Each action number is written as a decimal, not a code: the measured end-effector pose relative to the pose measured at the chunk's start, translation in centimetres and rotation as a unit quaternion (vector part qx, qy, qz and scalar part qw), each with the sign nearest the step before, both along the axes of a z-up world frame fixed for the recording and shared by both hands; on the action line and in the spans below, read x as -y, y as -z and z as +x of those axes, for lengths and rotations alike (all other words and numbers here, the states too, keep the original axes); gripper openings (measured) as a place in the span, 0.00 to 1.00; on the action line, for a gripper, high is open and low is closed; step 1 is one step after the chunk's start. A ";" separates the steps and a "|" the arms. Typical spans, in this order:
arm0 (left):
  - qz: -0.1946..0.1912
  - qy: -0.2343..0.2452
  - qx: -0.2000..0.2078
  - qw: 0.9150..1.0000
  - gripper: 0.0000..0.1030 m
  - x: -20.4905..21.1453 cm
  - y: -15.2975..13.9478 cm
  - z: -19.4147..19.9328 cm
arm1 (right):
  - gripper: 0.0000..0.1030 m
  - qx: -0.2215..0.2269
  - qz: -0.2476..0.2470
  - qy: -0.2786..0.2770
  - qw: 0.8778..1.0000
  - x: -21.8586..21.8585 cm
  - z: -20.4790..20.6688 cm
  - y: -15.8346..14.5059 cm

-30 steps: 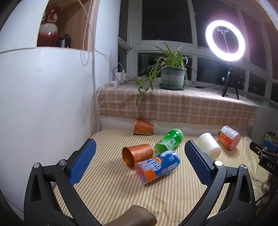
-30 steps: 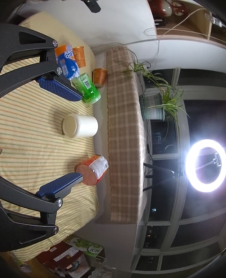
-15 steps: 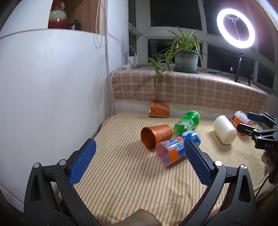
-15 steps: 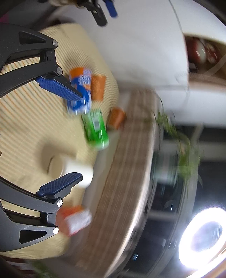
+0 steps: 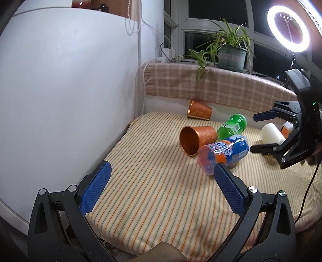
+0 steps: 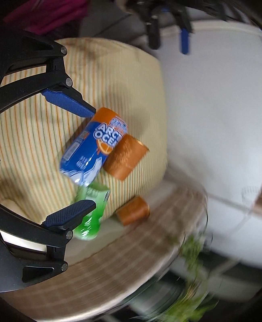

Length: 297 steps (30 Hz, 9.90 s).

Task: Flip cup upright

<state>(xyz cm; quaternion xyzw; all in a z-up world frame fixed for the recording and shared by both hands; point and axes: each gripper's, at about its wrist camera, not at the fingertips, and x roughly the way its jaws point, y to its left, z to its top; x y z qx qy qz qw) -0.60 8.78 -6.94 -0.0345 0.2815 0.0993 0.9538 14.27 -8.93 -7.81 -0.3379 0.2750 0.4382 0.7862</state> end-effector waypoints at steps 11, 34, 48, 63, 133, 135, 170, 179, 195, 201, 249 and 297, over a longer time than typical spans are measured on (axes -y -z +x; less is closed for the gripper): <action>-0.008 -0.030 -0.016 0.999 1.00 -2.2 0.9 0.4 | 0.81 0.049 -0.183 -0.150 0.970 -4.7 0.4 4.1; -0.005 -0.045 -0.018 0.999 1.00 -3.0 0.8 -0.3 | 0.62 0.067 -0.250 -0.197 0.946 -6.0 -0.1 7.2; -0.032 -0.009 -0.013 0.999 1.00 -1.5 -0.1 -1.1 | 0.61 -0.066 -0.044 -0.061 0.995 -0.6 -2.4 1.4; -0.150 0.084 -0.067 0.983 1.00 1.7 1.5 0.6 | 0.61 -0.389 0.284 0.325 0.814 15.2 -3.1 5.8; -0.269 0.202 -0.239 0.911 0.61 19.4 6.0 14.1 | 0.70 -0.153 0.280 0.500 0.805 25.6 -15.6 3.7; -0.251 0.207 -0.226 0.918 0.61 19.7 5.4 13.8 | 0.70 -0.150 0.279 0.499 0.806 25.5 -15.6 3.7; -0.049 0.270 -0.085 0.958 0.60 25.2 1.7 10.6 | 0.70 -0.131 0.268 0.520 0.800 25.6 -15.6 3.2; -0.024 0.294 -0.081 0.952 0.60 26.8 1.7 9.9 | 0.70 -0.122 0.264 0.526 0.799 25.7 -15.8 3.0; -0.060 0.321 -0.099 0.940 0.65 27.1 2.1 10.0 | 0.70 -0.099 0.254 0.536 0.799 25.7 -16.2 2.4; -0.064 0.327 -0.102 0.937 0.80 27.0 2.2 9.8 | 0.70 -0.099 0.255 0.537 0.798 25.7 -16.2 2.5; 0.013 0.149 0.114 0.982 1.00 13.4 -6.1 -0.3 | 0.87 0.158 0.232 0.554 0.784 20.0 -17.0 -5.2; 0.000 0.133 0.121 0.984 1.00 13.6 -7.5 -0.2 | 0.89 0.164 0.244 0.559 0.775 20.6 -16.8 -5.7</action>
